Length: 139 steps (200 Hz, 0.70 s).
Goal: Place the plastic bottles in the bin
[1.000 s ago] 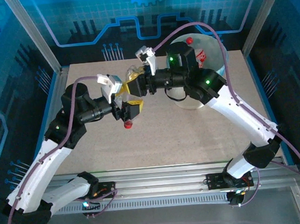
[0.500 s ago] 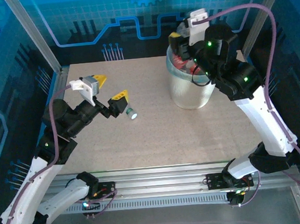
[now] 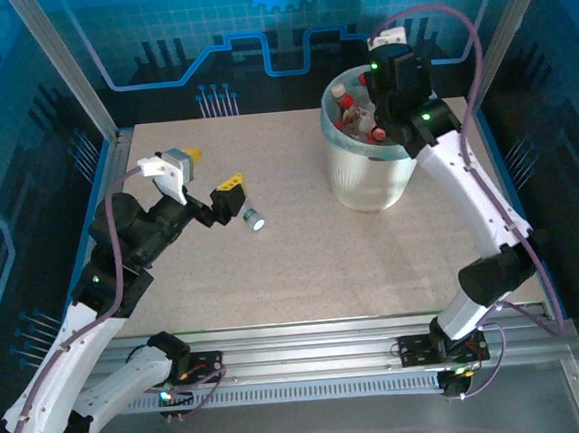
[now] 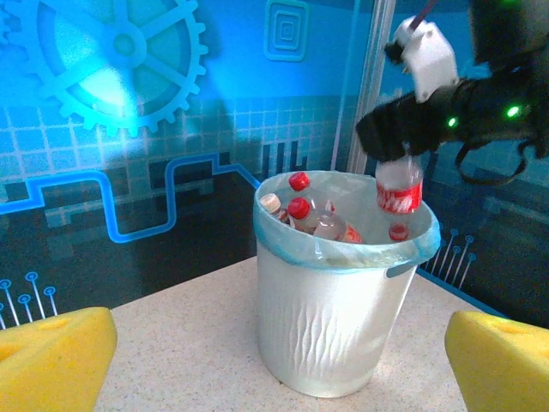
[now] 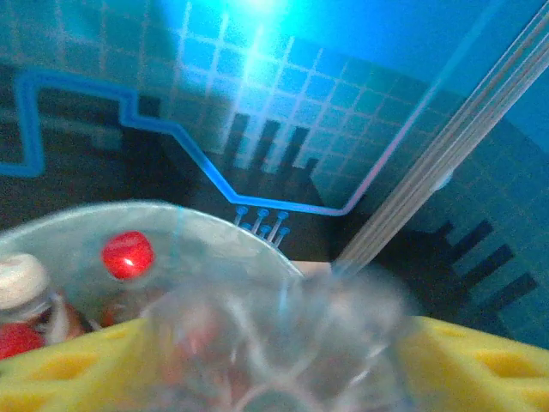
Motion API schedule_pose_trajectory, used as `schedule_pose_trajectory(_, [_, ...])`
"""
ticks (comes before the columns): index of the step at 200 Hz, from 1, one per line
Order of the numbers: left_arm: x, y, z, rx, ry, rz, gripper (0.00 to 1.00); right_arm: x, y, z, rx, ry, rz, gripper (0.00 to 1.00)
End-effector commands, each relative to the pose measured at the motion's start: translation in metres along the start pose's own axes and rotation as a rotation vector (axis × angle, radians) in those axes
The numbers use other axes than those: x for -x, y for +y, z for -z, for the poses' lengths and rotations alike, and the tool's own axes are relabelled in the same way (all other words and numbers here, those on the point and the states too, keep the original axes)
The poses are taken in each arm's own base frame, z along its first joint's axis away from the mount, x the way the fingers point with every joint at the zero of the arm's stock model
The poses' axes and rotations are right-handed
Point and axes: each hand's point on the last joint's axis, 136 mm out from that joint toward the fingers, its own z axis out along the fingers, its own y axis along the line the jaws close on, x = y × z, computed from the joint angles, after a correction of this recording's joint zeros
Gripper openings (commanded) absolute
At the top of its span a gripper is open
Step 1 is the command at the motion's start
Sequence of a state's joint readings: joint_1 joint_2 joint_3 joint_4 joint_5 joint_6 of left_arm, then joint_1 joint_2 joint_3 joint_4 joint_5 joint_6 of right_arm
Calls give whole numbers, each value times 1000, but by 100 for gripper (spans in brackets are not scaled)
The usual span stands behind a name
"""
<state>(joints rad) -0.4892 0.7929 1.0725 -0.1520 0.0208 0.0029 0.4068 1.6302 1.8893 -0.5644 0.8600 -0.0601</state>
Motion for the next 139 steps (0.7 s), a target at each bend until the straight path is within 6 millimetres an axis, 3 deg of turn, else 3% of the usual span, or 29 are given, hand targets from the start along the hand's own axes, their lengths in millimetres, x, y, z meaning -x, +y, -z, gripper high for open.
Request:
schedule_pose_trajectory(1, [-4,5,1,30,3,-15,99,11,-13,5,-64,-47,-75,83])
schedule_pose_trajectory(43, [-3,7,2,43,1,-14,99,7,-11,8,-31,-12,-118,84])
schedule_pose_trajectory(77, [-4,8,-2,45,4,-11,99,13,2,11,12,-10,-121,77])
schedule_pose_trajectory(110, [-7,8,-5,45,16,-9,99,16,12,2,-39,-2,-38,62])
schedule_pose_trajectory(139, [-14,10,-6,51,31,-12,99,11,30,6,-54,3,23,63])
